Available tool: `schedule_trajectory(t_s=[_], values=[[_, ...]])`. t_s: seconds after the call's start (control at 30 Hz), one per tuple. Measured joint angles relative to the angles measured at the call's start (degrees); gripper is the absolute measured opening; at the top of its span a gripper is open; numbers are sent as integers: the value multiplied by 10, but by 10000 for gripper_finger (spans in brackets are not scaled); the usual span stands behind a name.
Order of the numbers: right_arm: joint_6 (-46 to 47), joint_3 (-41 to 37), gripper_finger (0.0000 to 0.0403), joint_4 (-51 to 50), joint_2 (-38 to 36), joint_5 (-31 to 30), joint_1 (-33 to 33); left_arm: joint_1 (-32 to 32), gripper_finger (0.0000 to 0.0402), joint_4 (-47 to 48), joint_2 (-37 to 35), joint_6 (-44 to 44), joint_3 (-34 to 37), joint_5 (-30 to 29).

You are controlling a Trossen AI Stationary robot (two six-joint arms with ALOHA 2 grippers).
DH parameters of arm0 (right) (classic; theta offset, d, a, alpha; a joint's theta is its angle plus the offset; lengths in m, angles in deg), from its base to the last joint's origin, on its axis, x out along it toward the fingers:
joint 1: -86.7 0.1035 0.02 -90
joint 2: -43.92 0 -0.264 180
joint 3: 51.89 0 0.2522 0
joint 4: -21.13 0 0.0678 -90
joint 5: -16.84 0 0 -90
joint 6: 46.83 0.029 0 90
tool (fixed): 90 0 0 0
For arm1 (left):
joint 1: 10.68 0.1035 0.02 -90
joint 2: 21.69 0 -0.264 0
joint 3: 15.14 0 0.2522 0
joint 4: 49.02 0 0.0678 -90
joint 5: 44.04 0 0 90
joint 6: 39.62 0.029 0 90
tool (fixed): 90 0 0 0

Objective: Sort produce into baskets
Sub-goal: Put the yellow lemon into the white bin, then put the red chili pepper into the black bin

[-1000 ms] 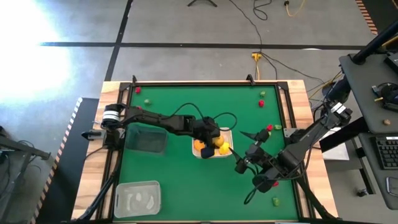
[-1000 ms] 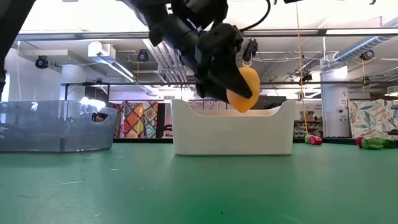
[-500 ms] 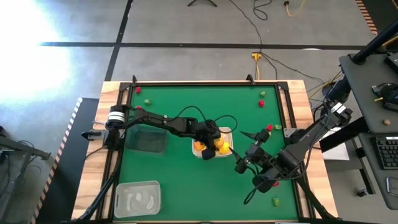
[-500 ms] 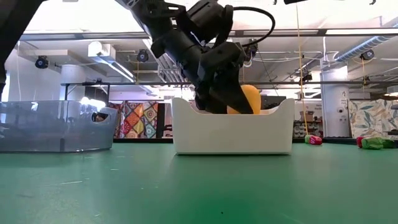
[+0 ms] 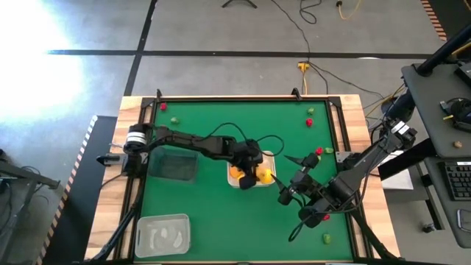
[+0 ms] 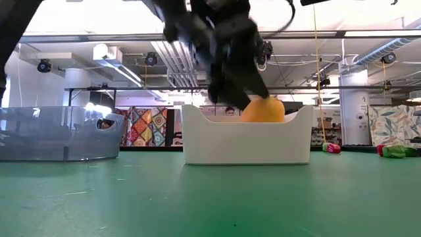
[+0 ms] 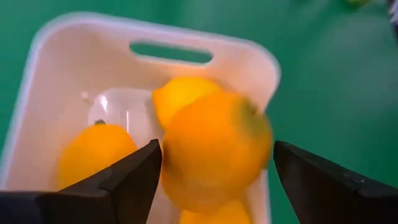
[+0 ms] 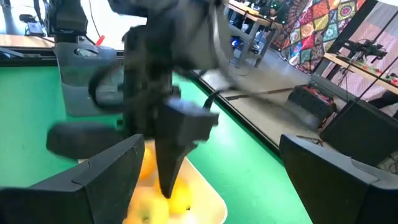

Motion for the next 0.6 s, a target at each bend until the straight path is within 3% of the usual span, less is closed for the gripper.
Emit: schedule_trajectory(t_s=[0.17, 0.3, 0.47, 0.6], values=[[0, 0, 366, -1, 0, 0, 0, -5, 283, 49, -52, 2, -16, -4], [0, -3, 366, 0, 0, 0, -4, -34, 279, 39, -113, -14, 23, -55], [8, -25, 366, 4, 0, 0, -22, -99, 278, -102, -184, -49, 141, -192], [39, -52, 366, 3, 0, 21, -36, -128, 278, -248, -229, -47, 241, -235]])
